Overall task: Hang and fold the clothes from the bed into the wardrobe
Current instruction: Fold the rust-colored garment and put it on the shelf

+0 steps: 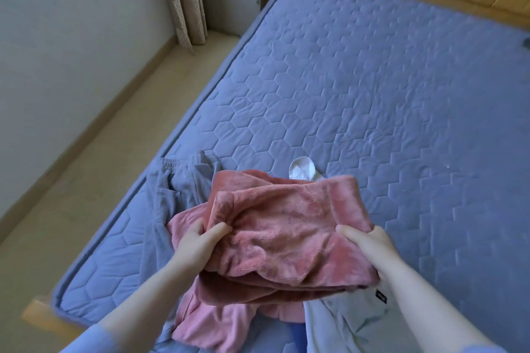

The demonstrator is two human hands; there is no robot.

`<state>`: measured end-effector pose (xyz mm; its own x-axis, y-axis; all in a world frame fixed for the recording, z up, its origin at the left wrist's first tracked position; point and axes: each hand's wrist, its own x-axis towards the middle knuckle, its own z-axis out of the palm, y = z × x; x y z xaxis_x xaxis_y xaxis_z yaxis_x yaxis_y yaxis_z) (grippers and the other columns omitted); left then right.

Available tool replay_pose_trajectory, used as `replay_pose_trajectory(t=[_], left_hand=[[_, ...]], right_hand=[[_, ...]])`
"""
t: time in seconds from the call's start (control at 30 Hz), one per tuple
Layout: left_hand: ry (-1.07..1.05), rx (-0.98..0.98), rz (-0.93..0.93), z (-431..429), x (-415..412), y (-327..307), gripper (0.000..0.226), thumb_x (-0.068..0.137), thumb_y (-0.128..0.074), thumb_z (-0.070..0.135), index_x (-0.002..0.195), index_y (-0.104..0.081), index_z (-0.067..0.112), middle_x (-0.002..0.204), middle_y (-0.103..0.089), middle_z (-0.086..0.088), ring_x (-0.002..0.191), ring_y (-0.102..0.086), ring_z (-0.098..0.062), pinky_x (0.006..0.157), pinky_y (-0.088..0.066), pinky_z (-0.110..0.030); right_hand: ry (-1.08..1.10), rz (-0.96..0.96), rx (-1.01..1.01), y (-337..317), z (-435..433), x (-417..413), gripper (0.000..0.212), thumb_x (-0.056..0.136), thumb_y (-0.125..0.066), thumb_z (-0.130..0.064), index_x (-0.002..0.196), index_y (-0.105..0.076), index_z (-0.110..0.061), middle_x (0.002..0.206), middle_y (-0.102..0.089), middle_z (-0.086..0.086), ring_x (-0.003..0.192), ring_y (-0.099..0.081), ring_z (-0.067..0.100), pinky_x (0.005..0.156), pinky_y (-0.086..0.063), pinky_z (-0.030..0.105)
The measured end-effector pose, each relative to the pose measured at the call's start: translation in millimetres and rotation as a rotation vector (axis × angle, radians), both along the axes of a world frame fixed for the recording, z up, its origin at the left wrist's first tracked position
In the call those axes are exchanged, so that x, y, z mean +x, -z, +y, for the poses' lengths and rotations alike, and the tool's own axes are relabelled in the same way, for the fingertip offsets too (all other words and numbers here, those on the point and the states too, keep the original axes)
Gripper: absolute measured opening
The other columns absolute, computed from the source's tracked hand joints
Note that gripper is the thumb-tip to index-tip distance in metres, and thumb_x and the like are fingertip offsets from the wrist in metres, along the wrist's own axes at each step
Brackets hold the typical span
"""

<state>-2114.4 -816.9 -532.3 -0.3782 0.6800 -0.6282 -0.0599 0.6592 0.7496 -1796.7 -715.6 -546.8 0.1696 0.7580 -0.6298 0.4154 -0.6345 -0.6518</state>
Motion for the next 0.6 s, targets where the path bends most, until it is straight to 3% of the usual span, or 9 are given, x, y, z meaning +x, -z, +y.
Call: replay_pose_trajectory(t=[0.1, 0.27, 0.5, 0.6], left_hand=[[0.025, 0.065, 0.01, 11, 11, -47, 0.057, 0.047, -0.069, 0.052, 0.091, -0.067, 0.015, 0.091, -0.073, -0.001, 0.092, -0.067, -0.02, 0.094, -0.051, -0.044], [0.025, 0.169, 0.024, 32, 42, -129, 0.072, 0.042, -0.065, 0.057, 0.1, -0.066, 0.013, 0.096, -0.073, -0.008, 0.093, -0.068, -0.024, 0.092, -0.052, -0.043], [0.059, 0.356, 0.086, 57, 97, -244, 0.046, 0.054, -0.066, 0.05, 0.092, -0.067, 0.023, 0.077, -0.074, 0.005, 0.079, -0.069, -0.009, 0.064, -0.047, -0.021], [0.068, 0.423, 0.086, 62, 112, -287, 0.061, 0.044, -0.065, 0.057, 0.093, -0.068, 0.021, 0.085, -0.075, -0.001, 0.085, -0.069, -0.018, 0.078, -0.054, -0.033]], right_hand=[[-0.002, -0.011, 0.075, -48, 9, 11, 0.028, 0.066, -0.085, -0.035, 0.08, -0.075, -0.012, 0.068, -0.075, -0.002, 0.063, -0.072, 0.016, 0.065, -0.055, 0.028], [0.041, -0.061, 0.262, -139, 22, 37, 0.029, 0.064, -0.085, -0.04, 0.072, -0.073, -0.015, 0.063, -0.072, -0.007, 0.065, -0.07, 0.012, 0.058, -0.048, 0.023], [0.097, -0.055, 0.497, -266, 30, 82, 0.033, 0.064, -0.082, -0.04, 0.081, -0.07, -0.014, 0.075, -0.072, -0.004, 0.073, -0.068, 0.016, 0.066, -0.052, 0.029], [0.096, -0.05, 0.597, -317, 30, 100, 0.032, 0.064, -0.083, -0.039, 0.081, -0.071, -0.014, 0.074, -0.073, -0.004, 0.072, -0.069, 0.016, 0.067, -0.053, 0.03]])
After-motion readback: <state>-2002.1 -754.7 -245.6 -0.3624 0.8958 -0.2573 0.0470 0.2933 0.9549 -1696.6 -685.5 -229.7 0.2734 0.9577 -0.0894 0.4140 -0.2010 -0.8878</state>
